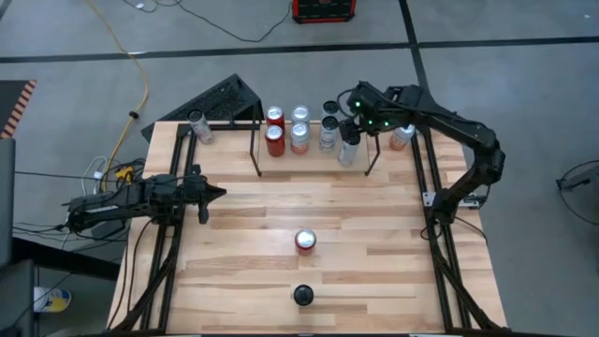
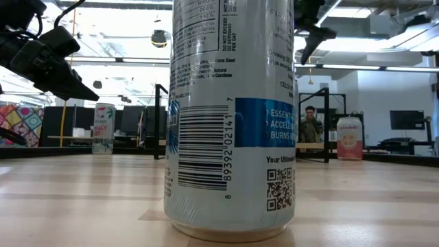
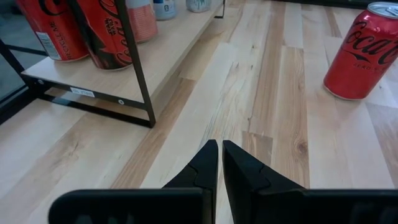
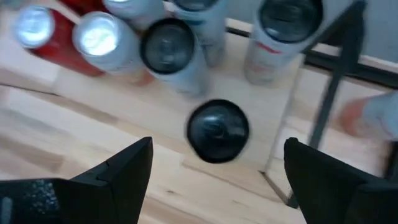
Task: Place canned beverage on shelf
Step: Put the bottom white pink soda can on the shelf aligned with the other white pink soda can
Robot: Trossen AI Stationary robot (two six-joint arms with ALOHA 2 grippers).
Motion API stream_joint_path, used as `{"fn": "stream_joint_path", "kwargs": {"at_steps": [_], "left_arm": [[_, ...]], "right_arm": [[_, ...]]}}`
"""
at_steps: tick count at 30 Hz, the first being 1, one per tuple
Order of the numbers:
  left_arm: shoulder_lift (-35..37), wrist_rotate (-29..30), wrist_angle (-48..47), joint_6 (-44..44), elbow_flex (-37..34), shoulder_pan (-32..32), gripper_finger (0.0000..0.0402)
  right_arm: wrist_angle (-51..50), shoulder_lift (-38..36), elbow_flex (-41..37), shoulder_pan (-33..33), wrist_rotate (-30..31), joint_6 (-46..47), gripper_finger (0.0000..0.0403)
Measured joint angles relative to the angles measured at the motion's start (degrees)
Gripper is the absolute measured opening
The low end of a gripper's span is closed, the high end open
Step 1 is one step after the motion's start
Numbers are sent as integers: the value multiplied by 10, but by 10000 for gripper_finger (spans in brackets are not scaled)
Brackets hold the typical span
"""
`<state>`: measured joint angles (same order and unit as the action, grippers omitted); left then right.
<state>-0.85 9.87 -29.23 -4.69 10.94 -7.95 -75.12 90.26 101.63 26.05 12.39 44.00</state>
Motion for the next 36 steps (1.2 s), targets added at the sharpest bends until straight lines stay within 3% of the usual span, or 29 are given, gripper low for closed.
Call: {"fn": "stream_joint_path", "kwargs": {"at_steps": [9,21,32,36], "left_arm": [[0,0,0,0,0,0,11],[0,0,0,0,0,0,11],[0,0,0,0,0,0,11],[0,0,0,0,0,0,11]], "right_arm": [[18,4,-26,-8,25,34,336],[18,89,-27,-20,61,42,336],[-2,122,-27,-5,52,47,334],[-12,126,-26,-7,50,55,316]]}}
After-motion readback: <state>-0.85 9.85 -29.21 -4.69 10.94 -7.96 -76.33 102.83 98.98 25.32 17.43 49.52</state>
